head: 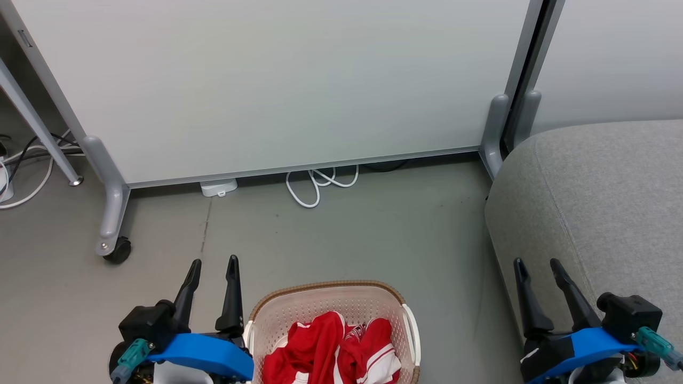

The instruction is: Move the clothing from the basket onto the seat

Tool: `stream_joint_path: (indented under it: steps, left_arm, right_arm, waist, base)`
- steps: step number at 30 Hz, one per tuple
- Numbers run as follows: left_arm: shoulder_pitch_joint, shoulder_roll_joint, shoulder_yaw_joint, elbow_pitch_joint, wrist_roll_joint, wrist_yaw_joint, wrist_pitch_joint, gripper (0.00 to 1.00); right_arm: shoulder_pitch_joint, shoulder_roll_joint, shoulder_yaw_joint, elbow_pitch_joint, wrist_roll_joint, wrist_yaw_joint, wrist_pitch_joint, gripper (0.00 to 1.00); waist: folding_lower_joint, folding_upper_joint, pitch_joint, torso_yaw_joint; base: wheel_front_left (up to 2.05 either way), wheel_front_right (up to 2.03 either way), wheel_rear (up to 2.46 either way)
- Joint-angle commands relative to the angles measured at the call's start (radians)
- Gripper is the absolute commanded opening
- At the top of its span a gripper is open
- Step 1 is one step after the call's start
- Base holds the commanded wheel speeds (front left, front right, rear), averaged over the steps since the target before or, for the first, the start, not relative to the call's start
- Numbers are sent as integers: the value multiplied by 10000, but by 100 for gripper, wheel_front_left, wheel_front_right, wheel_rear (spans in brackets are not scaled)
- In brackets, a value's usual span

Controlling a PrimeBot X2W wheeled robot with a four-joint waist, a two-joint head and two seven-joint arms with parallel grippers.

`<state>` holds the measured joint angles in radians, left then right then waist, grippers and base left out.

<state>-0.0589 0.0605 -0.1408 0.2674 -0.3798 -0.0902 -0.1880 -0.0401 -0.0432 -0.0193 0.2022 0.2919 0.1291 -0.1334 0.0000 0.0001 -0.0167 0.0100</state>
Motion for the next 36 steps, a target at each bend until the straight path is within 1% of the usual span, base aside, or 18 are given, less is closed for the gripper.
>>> stream_joint_path:
  steps: [1,14,25,36]
  left_arm:
    - [-103,39,-24,10,258,-15,-112,100]
    - [-115,-10,-72,294,1004,-76,-375,100]
    - [-194,-74,39,669,939,-122,-558,100]
    - [-225,-98,-11,777,1141,-28,-763,100]
  right_arm:
    - [78,-81,-60,-111,-308,19,-38,100]
    - [114,-86,-150,-101,-1526,21,-102,100]
    - [108,-91,-118,-81,-2271,22,-227,100]
    - [201,-96,-96,-128,-3002,17,-404,100]
  waist:
    - [0,-1,-8,-4]
    - [0,-1,-32,-11]
    - [0,-1,-81,-3]
    - [0,-1,-115,21]
  base:
    - [0,0,0]
    - [0,0,0]
    - [0,0,0]
    - [0,0,0]
